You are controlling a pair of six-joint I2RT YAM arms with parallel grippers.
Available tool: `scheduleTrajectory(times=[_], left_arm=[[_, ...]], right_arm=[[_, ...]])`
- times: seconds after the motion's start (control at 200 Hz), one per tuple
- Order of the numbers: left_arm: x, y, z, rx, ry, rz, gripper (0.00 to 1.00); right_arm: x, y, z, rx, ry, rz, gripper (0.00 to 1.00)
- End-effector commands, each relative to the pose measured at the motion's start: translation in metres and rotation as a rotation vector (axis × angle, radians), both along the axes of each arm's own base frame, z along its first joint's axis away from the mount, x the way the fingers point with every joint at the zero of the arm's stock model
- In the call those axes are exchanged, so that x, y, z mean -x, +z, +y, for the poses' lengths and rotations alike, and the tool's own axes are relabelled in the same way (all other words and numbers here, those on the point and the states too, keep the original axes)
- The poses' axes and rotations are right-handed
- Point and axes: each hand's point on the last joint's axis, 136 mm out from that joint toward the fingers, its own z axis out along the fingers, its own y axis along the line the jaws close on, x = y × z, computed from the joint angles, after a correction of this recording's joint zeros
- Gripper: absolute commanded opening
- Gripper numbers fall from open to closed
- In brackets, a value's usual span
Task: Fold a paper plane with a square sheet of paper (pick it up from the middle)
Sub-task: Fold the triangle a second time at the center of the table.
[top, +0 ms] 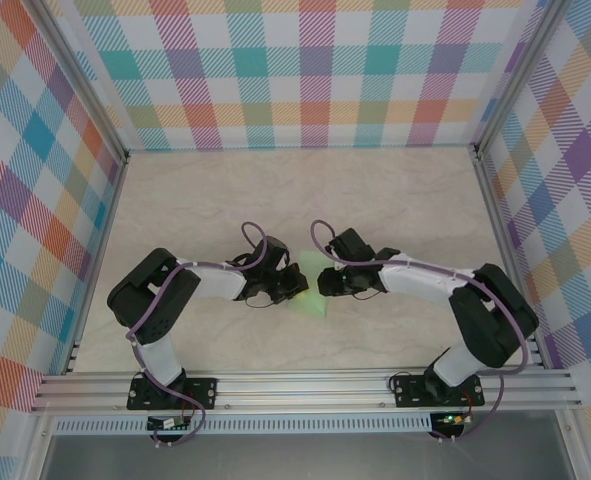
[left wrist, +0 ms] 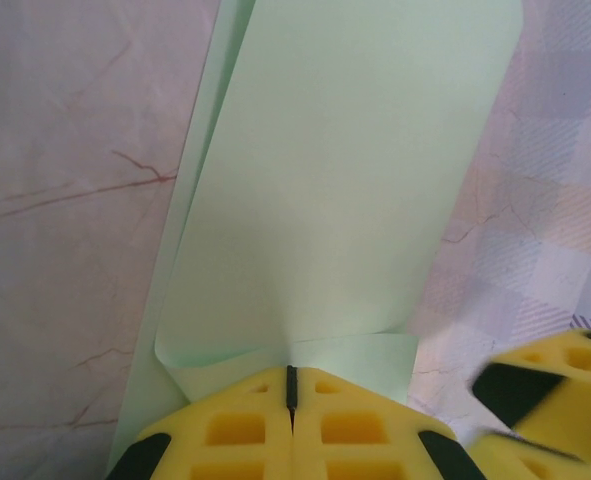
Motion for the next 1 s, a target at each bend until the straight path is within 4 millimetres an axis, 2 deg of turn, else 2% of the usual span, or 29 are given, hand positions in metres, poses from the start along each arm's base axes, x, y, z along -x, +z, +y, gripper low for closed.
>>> scheduleTrajectory(times=[0.0, 0.045, 0.26, 0.51, 0.675, 0.995], left_arm=[[0.019, -0.029, 0.015, -0.105, -0.011, 0.052, 0.00], [0.019, -0.029, 0.015, -0.106, -0.011, 0.052, 0.00], [0.019, -0.029, 0.014, -0.107, -0.014, 0.052, 0.00], [0.020, -0.029, 0.015, -0.109, -0.020, 0.052, 0.00], [0.020, -0.028, 0.016, -0.115, -0.022, 0.050, 0.00], [0.020, -0.027, 0.016, -0.120, -0.028, 0.049, 0.00]], right_arm=[[0.014, 0.015, -0.002, -0.066, -0.017, 0.035, 0.37], [0.021, 0.019, 0.004, -0.119, 0.000, 0.058, 0.36], [0.047, 0.026, 0.039, -0.355, 0.043, 0.240, 0.17], [0.047, 0.002, 0.044, -0.322, -0.023, 0.358, 0.15], [0.048, -0.019, 0.037, -0.245, -0.057, 0.400, 0.15], [0.056, -0.034, 0.024, -0.190, -0.079, 0.429, 0.15]])
